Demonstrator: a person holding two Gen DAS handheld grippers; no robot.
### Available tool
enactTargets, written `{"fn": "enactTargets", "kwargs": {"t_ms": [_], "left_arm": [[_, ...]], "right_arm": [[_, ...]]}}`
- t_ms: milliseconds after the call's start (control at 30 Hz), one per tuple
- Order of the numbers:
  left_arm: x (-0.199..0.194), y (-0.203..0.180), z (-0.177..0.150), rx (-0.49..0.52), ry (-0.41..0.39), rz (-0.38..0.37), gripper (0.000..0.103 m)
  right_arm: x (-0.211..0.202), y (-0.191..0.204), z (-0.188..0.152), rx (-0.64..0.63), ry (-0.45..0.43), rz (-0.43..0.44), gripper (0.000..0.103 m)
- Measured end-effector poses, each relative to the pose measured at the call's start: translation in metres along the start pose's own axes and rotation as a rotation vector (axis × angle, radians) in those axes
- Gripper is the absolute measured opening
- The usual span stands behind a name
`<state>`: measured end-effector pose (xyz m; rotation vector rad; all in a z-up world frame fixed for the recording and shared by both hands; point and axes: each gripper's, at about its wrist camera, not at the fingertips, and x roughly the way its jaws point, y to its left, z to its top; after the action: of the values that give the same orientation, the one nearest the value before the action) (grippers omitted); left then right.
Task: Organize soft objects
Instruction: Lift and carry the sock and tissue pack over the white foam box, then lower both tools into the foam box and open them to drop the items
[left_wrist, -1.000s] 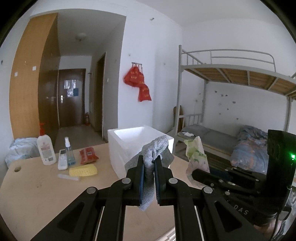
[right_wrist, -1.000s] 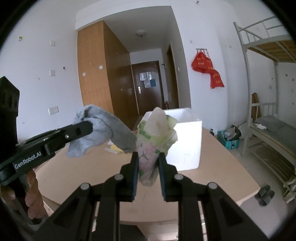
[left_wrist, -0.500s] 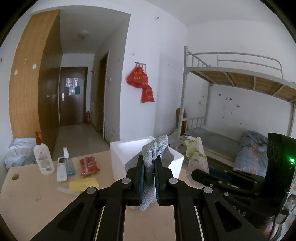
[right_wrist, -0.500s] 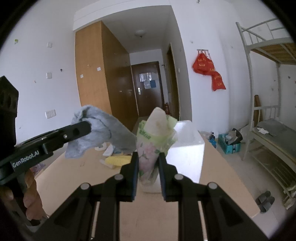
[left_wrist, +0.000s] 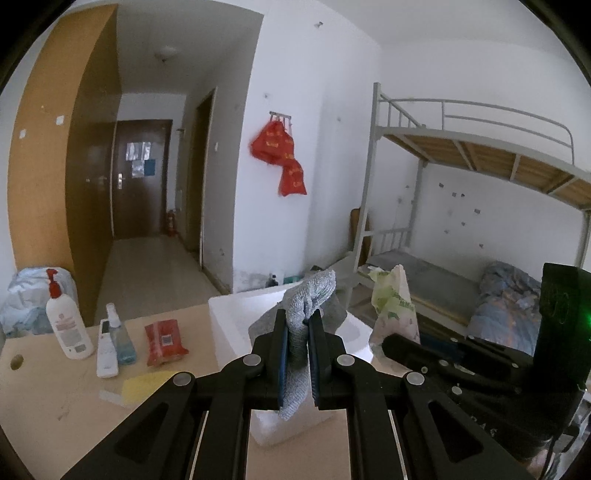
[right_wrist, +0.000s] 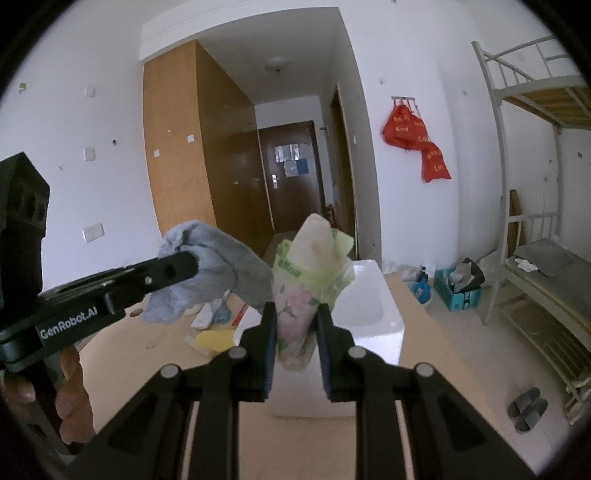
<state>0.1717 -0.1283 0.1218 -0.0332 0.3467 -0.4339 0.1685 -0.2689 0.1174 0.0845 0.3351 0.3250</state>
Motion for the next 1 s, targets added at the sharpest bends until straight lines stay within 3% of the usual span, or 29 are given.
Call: {"fn": "enactTargets", "kwargs": {"t_ms": [433,1000], "left_arm": [[0.044,0.006,0.018,-0.004,0.002,-0.014,0.01],[0.107,0.026,0.021,-0.033,0.091,-0.025,0.01]], "right_arm": [[0.033,-0.012,0.014,0.017,0.019,-0.013,0.024],[0.058,-0.015,0.02,0.024,0.054,-0.028,0.024]]}}
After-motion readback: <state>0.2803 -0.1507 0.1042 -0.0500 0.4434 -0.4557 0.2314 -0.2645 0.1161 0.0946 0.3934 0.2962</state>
